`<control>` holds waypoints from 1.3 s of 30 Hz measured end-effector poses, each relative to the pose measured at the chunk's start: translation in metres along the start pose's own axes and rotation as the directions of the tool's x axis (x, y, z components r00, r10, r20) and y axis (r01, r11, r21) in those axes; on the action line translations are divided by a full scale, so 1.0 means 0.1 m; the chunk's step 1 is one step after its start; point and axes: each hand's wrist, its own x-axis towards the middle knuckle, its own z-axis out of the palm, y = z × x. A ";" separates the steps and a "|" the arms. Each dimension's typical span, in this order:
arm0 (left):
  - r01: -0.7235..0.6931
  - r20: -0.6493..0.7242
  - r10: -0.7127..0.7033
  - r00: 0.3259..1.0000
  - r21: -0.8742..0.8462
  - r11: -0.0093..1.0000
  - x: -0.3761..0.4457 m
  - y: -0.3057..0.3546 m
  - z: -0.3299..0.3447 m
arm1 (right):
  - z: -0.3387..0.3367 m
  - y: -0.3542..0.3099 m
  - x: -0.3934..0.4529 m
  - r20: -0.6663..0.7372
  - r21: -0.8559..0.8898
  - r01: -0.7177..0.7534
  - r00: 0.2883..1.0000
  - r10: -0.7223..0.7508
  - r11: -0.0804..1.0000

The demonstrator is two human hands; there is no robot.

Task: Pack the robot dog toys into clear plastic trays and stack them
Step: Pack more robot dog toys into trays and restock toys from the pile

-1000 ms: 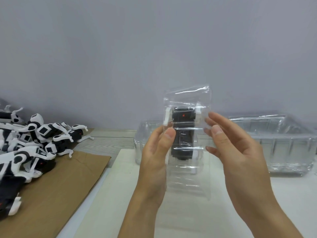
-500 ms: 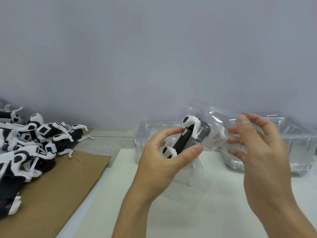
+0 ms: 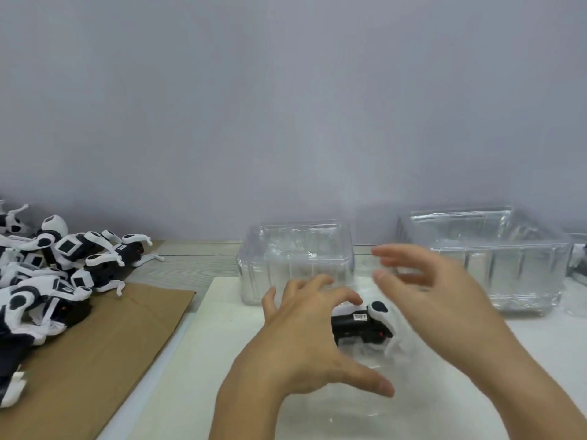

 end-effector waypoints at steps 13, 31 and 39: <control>0.418 -0.530 -0.512 0.676 -0.297 0.858 0.13 -0.44 -0.10 | 0.09 0.13 -0.04 0.075 -0.352 0.048 0.997 -0.024 0.935; 0.090 0.195 0.032 0.980 -0.586 0.806 0.13 -0.12 0.07 | 0.27 0.06 -0.08 0.151 -0.359 0.166 0.981 -0.118 0.918; 0.168 -0.068 -0.259 0.963 -0.600 0.782 0.19 -0.21 0.06 | 0.39 -0.04 -0.15 0.241 -0.341 0.171 0.966 -0.090 0.924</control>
